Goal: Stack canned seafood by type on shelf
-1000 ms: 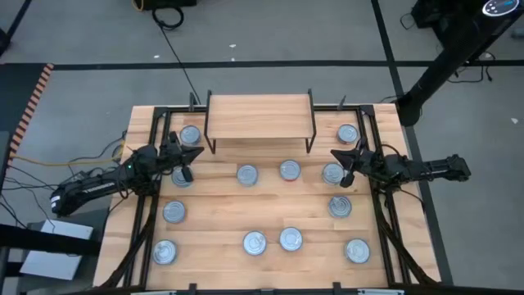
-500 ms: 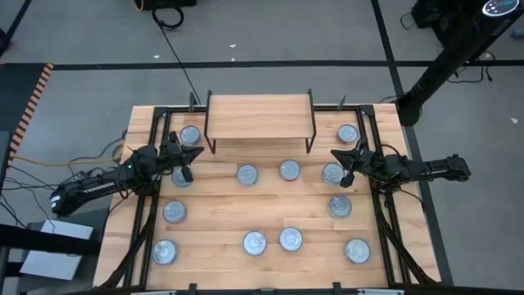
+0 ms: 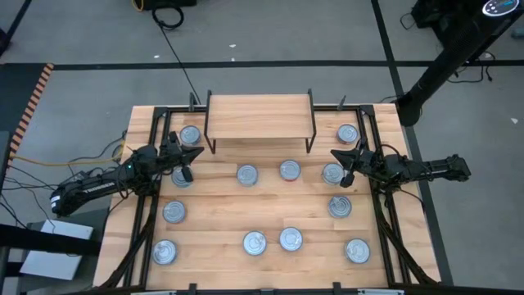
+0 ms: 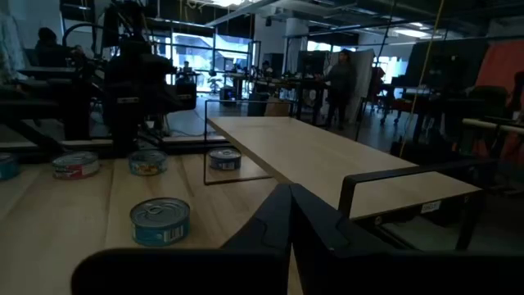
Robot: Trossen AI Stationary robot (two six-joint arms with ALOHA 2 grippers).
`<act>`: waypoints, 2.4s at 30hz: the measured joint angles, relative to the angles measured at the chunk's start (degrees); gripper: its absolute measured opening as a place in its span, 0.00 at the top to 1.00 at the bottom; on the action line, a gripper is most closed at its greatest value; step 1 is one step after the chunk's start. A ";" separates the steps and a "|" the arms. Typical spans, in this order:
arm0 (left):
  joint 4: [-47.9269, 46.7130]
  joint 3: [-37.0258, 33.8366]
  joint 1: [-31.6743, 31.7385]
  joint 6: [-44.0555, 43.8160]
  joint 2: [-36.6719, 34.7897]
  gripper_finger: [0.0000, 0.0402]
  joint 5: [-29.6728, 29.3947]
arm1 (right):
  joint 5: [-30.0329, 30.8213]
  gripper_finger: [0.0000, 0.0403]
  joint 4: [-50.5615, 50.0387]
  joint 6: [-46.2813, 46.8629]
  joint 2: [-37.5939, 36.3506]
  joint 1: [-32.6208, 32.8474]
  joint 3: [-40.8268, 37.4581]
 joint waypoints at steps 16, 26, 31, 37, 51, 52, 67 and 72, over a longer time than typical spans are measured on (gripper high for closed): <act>3.33 -0.01 0.00 -3.71 -0.02 0.97 0.02 | 0.00 0.95 0.00 0.00 0.01 0.01 0.01; 15.20 -0.02 0.00 -12.03 -0.02 0.97 -2.43 | 0.00 0.95 -0.01 0.00 0.01 0.00 0.00; 21.35 -0.02 0.00 -14.01 0.02 0.97 -2.69 | 0.00 0.95 -0.01 0.00 0.01 0.01 0.00; 30.10 -0.02 0.00 -17.89 0.04 0.97 -3.01 | 0.00 0.95 -0.01 0.00 0.01 0.00 0.01; 16.75 16.80 -0.04 -28.48 6.22 0.97 6.66 | 0.00 0.95 0.00 0.00 0.02 0.00 0.01; 14.46 18.83 -0.06 -28.53 7.47 0.97 8.27 | -0.02 0.95 -0.01 0.00 0.02 0.00 0.01; -3.02 35.34 -0.66 -21.59 28.93 0.97 25.61 | 0.00 0.95 0.00 0.00 0.02 0.01 0.02; -1.47 35.36 -3.25 -20.41 35.18 0.97 21.08 | 0.00 0.95 -0.01 0.00 0.02 0.01 0.00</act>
